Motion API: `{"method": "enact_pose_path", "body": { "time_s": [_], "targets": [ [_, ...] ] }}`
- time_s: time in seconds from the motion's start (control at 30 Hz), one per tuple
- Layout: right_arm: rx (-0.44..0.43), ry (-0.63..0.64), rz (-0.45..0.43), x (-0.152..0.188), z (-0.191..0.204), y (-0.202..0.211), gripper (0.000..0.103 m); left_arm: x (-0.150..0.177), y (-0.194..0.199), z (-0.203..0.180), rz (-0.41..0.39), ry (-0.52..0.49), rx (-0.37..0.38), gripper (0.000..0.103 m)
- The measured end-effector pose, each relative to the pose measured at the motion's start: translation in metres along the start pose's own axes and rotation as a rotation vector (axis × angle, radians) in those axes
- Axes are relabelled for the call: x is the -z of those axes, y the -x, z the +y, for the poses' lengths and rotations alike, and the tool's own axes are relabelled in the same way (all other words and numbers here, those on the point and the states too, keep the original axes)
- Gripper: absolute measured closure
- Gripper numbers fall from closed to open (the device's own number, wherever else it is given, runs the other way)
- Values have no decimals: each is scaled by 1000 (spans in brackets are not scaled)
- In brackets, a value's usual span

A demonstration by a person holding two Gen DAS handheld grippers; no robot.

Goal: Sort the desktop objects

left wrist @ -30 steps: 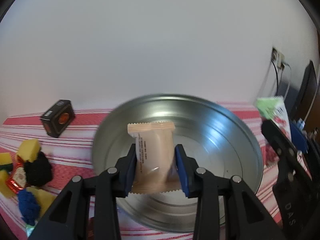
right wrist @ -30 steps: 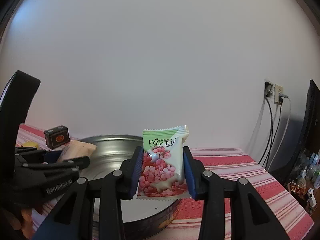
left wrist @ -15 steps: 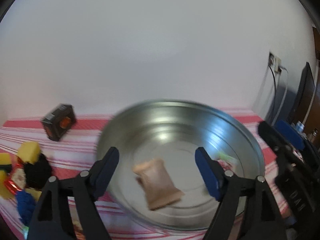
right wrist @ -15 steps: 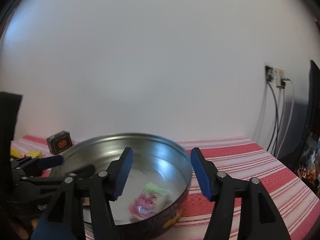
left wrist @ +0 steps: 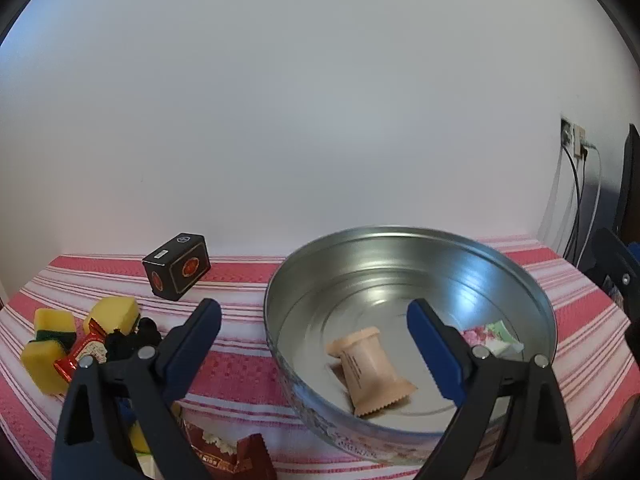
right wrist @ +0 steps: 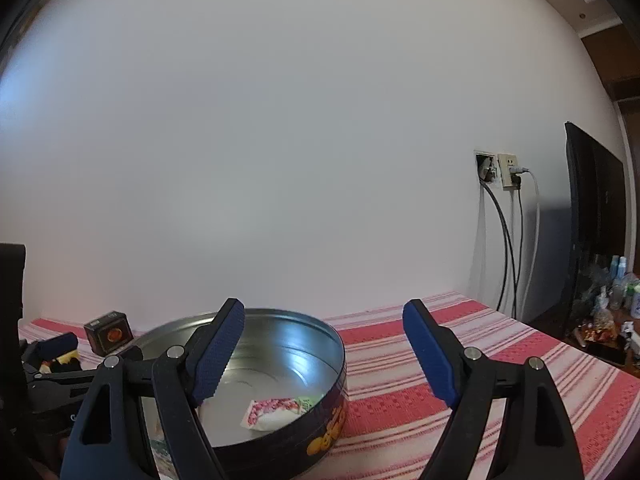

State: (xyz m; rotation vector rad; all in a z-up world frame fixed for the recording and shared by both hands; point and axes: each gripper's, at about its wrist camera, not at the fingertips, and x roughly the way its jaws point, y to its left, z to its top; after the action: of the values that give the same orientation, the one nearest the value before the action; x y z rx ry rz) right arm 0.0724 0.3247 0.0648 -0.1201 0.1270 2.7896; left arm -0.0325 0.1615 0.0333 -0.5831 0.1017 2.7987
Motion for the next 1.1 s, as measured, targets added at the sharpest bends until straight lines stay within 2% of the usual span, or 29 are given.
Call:
{"method": "enact_pose_path", "body": {
  "time_s": [0.1,0.27,0.63,0.83,1.1],
  "targets": [
    [0,4,30,3,4,-2,20,4,0,-2,21,-17,-2,8],
    [-1,-3,-17,3,5,9,20,8,5,-5,20,-42,-8,7],
    [-10,7,-40,5,11,22,20,8,6,3,31,-7,0,4],
    [-24,-10,-23,6,10,21,20,8,8,3,39,-11,1,4],
    [-32,26,-89,6,19,35,20,9,11,8,41,5,3,4]
  ]
}}
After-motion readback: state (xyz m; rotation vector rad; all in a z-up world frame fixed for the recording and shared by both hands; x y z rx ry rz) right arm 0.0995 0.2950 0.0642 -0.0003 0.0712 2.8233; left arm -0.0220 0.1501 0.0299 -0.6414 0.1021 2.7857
